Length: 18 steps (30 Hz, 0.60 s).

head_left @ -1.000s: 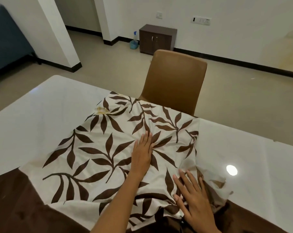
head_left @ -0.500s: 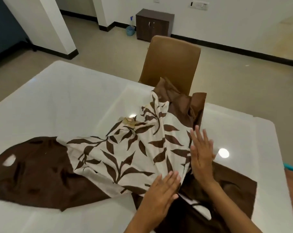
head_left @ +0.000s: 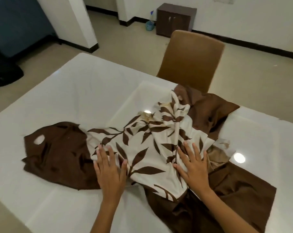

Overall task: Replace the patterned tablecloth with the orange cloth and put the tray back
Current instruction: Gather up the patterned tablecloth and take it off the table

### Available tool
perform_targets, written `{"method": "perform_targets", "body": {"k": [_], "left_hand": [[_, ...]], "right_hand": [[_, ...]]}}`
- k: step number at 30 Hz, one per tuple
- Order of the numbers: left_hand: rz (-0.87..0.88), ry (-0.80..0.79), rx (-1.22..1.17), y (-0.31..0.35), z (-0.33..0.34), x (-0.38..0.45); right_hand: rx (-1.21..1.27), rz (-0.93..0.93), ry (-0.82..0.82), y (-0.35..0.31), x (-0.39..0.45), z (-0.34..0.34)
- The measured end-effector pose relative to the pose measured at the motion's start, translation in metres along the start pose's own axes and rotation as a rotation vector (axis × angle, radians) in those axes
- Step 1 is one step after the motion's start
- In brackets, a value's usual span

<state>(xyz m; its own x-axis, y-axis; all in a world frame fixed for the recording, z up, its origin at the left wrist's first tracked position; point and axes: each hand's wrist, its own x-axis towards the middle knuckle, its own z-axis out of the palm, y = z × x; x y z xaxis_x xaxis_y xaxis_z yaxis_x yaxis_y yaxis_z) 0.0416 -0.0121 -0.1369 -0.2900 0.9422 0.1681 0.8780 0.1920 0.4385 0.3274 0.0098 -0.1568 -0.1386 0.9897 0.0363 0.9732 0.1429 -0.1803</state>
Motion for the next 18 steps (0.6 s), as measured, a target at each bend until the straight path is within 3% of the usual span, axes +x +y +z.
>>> {"method": "perform_targets", "body": {"k": [6,10,13,18], "left_hand": [[-0.252,-0.112,0.146,-0.055,0.008,0.041],[-0.230,-0.149,0.142,-0.066,0.024,0.039],[-0.161,-0.063,0.029,-0.059,0.026,0.037],[-0.210,0.139,-0.362,-0.046,0.023,0.029]], "right_hand": [[0.006,-0.021,0.023,-0.002,0.000,0.002],[0.021,-0.015,0.033,-0.007,0.000,0.001],[0.014,-0.016,0.028,-0.008,0.001,0.001],[0.006,-0.021,0.043,-0.009,0.002,0.003]]}}
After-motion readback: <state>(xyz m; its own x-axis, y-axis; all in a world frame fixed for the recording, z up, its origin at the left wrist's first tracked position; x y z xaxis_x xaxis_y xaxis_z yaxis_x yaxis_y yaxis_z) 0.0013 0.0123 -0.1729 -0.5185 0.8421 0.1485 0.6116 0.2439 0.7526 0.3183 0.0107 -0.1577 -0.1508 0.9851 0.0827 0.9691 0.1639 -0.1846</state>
